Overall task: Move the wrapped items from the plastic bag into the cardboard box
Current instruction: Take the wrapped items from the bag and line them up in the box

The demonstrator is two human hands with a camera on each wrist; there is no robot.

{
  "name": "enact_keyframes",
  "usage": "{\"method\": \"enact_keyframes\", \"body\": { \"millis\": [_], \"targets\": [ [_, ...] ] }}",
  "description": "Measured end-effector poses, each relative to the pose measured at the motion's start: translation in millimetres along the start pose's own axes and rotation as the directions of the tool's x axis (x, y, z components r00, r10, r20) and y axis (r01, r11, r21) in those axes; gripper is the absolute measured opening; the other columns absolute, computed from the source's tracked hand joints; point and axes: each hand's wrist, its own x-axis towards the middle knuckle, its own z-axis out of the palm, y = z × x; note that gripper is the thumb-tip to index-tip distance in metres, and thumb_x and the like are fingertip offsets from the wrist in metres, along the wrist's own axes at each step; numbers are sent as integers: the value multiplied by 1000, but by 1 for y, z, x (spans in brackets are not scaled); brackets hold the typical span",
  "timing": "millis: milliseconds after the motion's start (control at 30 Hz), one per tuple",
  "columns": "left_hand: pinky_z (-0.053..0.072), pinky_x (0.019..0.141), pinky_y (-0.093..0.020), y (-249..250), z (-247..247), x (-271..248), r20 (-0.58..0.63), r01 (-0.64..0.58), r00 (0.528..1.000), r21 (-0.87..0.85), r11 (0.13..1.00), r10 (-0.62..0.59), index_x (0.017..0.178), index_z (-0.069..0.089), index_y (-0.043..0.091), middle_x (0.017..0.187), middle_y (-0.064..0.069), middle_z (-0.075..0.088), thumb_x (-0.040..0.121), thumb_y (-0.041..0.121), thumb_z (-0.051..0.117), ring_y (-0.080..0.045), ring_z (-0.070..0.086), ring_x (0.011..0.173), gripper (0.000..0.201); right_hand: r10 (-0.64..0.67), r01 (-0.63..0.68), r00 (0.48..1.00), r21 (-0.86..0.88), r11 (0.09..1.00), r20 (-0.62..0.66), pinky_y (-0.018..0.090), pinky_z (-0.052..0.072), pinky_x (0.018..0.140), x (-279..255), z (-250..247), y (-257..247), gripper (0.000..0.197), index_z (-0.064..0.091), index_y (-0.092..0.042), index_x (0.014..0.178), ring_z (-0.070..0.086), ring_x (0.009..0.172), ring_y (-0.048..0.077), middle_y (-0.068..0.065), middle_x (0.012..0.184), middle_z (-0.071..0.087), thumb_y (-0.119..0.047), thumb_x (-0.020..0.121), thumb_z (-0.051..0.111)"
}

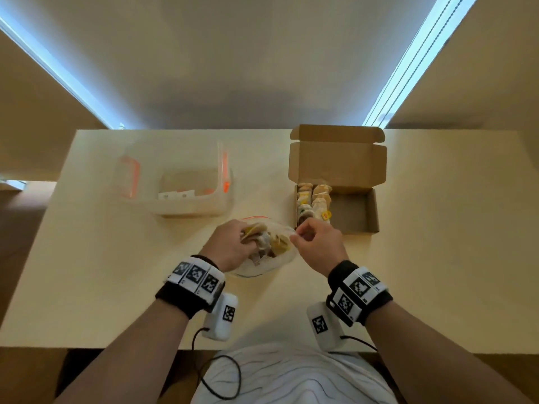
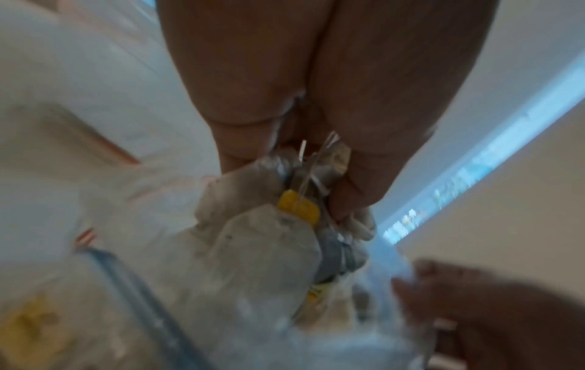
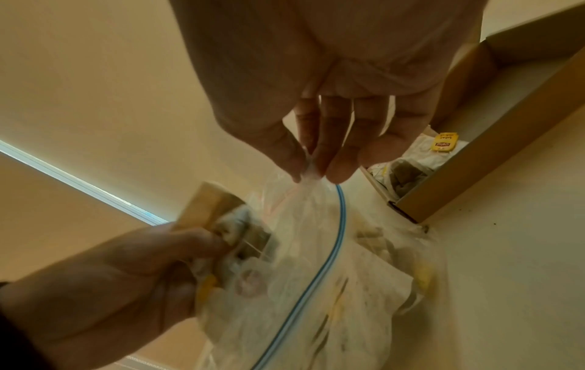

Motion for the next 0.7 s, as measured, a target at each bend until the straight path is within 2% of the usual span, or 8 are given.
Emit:
{"method": "enact_keyframes", "body": {
  "millis": [67, 167, 233, 333, 433, 467, 567, 700],
  "targets": [
    [46, 67, -27, -1, -12, -6, -7, -4, 1000, -165, 986, 3, 87, 67, 22, 83, 5, 68, 85, 19, 66, -19, 64, 82, 4, 12, -12, 1000, 1, 1000, 18, 16, 48, 67, 0, 0, 2, 11, 68, -17, 89, 59, 75, 4, -8, 80, 66, -27, 87, 71],
    [55, 74, -35, 1, -27, -11, -13, 48, 998, -489, 871, -62, 88, 70, 14, 82, -5, 74, 81, 16, 66, -25, 69, 81, 9, 25, -23, 997, -30, 999, 66, 12, 44, 62, 2, 2, 4, 10, 68, -18, 90, 59, 76, 5, -7, 82, 66, -28, 88, 69],
    [55, 70, -36, 5, -33, -12, 27, 96, 993, -733, 673, -112, 81, 67, 5, 77, -11, 70, 72, 10, 62, -29, 67, 78, 11, 30, -25, 995, -49, 998, 95, 12, 42, 61, 3, 3, 4, 10, 67, -19, 92, 60, 77, 7, -7, 83, 66, -28, 89, 67],
    [54, 64, -37, 4, -39, -12, 92, 125, 990, -917, 380, -103, 68, 63, 5, 72, -16, 61, 62, 5, 55, -34, 62, 76, 10, 33, -24, 990, -70, 997, 135, 13, 42, 61, 3, 1, 4, 9, 65, -19, 95, 60, 78, 8, -7, 85, 66, -27, 90, 65],
    [46, 90, -54, 6, -44, -15, 126, 122, 992, -983, 139, 17, 74, 58, 6, 86, -23, 59, 63, 4, 49, -49, 55, 107, 14, 39, -26, 987, -83, 996, 159, 14, 43, 61, 3, -1, 4, 9, 64, -21, 99, 59, 79, 6, -7, 89, 66, -25, 91, 65],
    [45, 92, -52, 10, -46, -17, 113, 108, 992, -991, 81, 59, 77, 54, 6, 86, -24, 61, 65, 2, 42, -49, 54, 112, 17, 42, -28, 985, -85, 996, 170, 15, 44, 62, 3, -3, 5, 10, 63, -22, 100, 59, 80, 6, -7, 91, 66, -25, 91, 65],
    [54, 69, -35, 27, -61, -23, 69, 70, 989, -998, -4, 128, 85, 47, 4, 91, -23, 63, 63, 5, 48, -36, 65, 89, 22, 24, -4, 978, -97, 995, 205, 15, 46, 65, 3, -7, 3, 16, 61, -24, 101, 60, 84, 9, -7, 94, 64, -18, 86, 66],
    [48, 56, -27, 54, -80, -27, 64, 70, 985, -997, -30, 163, 78, 63, 11, 77, -8, 61, 58, 20, 63, -23, 54, 62, 23, -112, 106, 993, 114, 988, 45, 16, 49, 75, -1, -23, -19, 22, 63, -20, 97, 63, 88, 9, -7, 93, 65, -4, 83, 60]
  ]
}}
